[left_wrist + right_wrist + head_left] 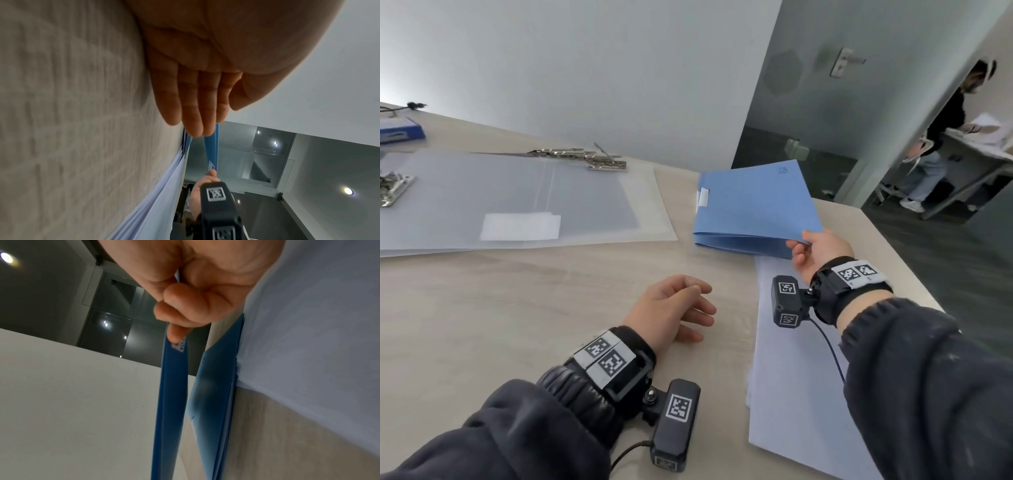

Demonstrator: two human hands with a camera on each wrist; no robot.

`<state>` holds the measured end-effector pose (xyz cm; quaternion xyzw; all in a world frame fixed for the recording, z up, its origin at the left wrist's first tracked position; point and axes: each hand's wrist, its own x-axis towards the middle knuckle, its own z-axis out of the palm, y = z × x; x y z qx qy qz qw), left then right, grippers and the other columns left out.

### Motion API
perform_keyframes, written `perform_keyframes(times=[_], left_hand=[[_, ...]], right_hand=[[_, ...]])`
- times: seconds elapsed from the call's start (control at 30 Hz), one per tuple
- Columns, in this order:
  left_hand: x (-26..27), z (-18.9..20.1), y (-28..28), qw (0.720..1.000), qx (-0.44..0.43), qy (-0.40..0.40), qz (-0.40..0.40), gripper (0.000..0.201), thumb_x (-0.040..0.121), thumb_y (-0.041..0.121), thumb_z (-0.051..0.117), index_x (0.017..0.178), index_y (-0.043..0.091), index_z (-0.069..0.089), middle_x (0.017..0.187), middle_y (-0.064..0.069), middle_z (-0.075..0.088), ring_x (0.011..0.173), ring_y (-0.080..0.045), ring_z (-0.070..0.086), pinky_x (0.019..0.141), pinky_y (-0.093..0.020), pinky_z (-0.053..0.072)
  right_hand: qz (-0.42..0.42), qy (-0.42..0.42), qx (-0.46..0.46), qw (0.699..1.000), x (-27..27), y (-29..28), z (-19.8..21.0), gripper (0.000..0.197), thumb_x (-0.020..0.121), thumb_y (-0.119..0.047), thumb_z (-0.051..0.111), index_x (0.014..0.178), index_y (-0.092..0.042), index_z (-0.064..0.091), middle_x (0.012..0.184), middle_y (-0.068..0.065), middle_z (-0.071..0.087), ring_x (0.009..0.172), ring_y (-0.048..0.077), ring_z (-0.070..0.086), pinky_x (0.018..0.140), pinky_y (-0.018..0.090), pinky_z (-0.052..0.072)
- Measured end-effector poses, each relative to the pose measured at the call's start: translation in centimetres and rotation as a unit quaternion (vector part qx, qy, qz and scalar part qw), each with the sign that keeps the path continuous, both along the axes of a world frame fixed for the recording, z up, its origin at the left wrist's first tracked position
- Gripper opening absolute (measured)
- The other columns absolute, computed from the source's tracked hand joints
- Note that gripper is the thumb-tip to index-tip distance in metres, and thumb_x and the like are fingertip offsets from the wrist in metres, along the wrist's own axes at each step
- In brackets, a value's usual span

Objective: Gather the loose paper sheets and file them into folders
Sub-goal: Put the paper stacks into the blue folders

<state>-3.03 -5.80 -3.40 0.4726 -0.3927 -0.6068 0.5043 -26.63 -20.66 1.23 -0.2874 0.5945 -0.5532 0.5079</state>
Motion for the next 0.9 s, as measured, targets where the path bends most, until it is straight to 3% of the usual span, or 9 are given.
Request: perform_keyframes(times=[0.13, 0.3, 0.37, 0.47, 0.57, 0.7, 0.8, 0.9], left_hand=[[0.1, -0.1, 0.0, 1.000, 0.000, 0.000, -0.010, 0.019, 0.100, 0.010, 0.048, 0.099, 0.008, 0.067, 0.079, -0.010, 0.071, 0.071, -0.021, 0.067, 0.054, -0.030, 0.052], [0.0, -0.1, 0.0, 1.000, -0.001, -0.001, -0.012, 0.020, 0.100, 0.010, 0.047, 0.099, 0.007, 0.067, 0.078, -0.009, 0.071, 0.070, -0.020, 0.066, 0.056, -0.031, 0.051], [0.0, 0.0, 0.1, 1.000, -0.001, -0.001, -0.010, 0.020, 0.100, 0.009, 0.048, 0.098, 0.007, 0.067, 0.078, -0.009, 0.070, 0.070, -0.019, 0.066, 0.056, -0.031, 0.051], [0.1, 0.1, 0.3, 1.000, -0.003, 0.004, -0.001, 0.021, 0.100, 0.009, 0.047, 0.096, 0.007, 0.068, 0.077, -0.010, 0.070, 0.068, -0.020, 0.066, 0.056, -0.030, 0.052], [0.1, 0.1, 0.6, 1.000, -0.008, 0.014, 0.012, 0.021, 0.101, 0.006, 0.047, 0.094, 0.006, 0.067, 0.074, -0.010, 0.070, 0.065, -0.020, 0.066, 0.058, -0.030, 0.052], [-0.3, 0.0, 1.3, 1.000, -0.021, -0.003, 0.020, 0.024, 0.101, 0.003, 0.046, 0.091, 0.005, 0.067, 0.075, -0.009, 0.071, 0.065, -0.018, 0.066, 0.060, -0.028, 0.053], [-1.1, 0.0, 1.9, 0.998, -0.028, -0.041, 0.024, 0.025, 0.100, 0.003, 0.047, 0.089, 0.007, 0.070, 0.076, -0.008, 0.072, 0.067, -0.017, 0.065, 0.062, -0.027, 0.051], [-2.4, 0.2, 2.7, 0.993, -0.038, -0.105, 0.040, 0.025, 0.098, 0.005, 0.051, 0.088, 0.012, 0.073, 0.079, -0.002, 0.075, 0.073, -0.016, 0.064, 0.066, -0.027, 0.048]], right_hand=[[0.010, 0.039, 0.034, 0.999, 0.3, -3.3, -0.5, 0.022, 0.104, -0.007, 0.039, 0.095, -0.020, 0.054, 0.082, 0.016, 0.062, 0.033, 0.007, 0.044, 0.034, 0.013, 0.033], [0.031, 0.127, 0.097, 0.987, -0.4, -5.3, -1.1, 0.012, 0.105, -0.015, 0.044, 0.112, -0.013, 0.053, 0.084, 0.013, 0.065, 0.031, 0.005, 0.044, 0.032, 0.012, 0.034], [0.042, 0.160, 0.114, 0.980, -0.9, -5.4, -1.3, 0.013, 0.104, -0.021, 0.050, 0.103, -0.009, 0.055, 0.082, 0.011, 0.066, 0.028, 0.005, 0.046, 0.032, 0.012, 0.035], [0.045, 0.161, 0.126, 0.978, -1.9, -4.7, -1.2, 0.029, 0.100, -0.036, 0.058, 0.092, -0.009, 0.056, 0.082, 0.009, 0.068, 0.034, 0.007, 0.053, 0.032, 0.015, 0.038], [0.025, 0.156, 0.122, 0.980, -3.3, -2.5, -0.6, 0.034, 0.098, -0.043, 0.060, 0.093, -0.009, 0.057, 0.081, 0.008, 0.068, 0.042, 0.011, 0.053, 0.034, 0.015, 0.039], [0.030, 0.138, 0.093, 0.986, -5.6, 2.9, 0.6, 0.014, 0.100, -0.027, 0.058, 0.097, -0.013, 0.058, 0.078, 0.008, 0.063, 0.041, 0.012, 0.052, 0.035, 0.014, 0.035], [0.055, 0.257, 0.066, 0.963, -7.7, 7.9, 1.0, 0.011, 0.097, -0.024, 0.059, 0.095, -0.014, 0.063, 0.083, 0.004, 0.068, 0.057, 0.017, 0.053, 0.045, 0.021, 0.035], [0.083, 0.360, 0.037, 0.929, -10.2, 12.6, 0.5, 0.015, 0.096, -0.025, 0.060, 0.086, -0.015, 0.067, 0.091, 0.005, 0.071, 0.069, 0.019, 0.056, 0.064, 0.029, 0.041]])
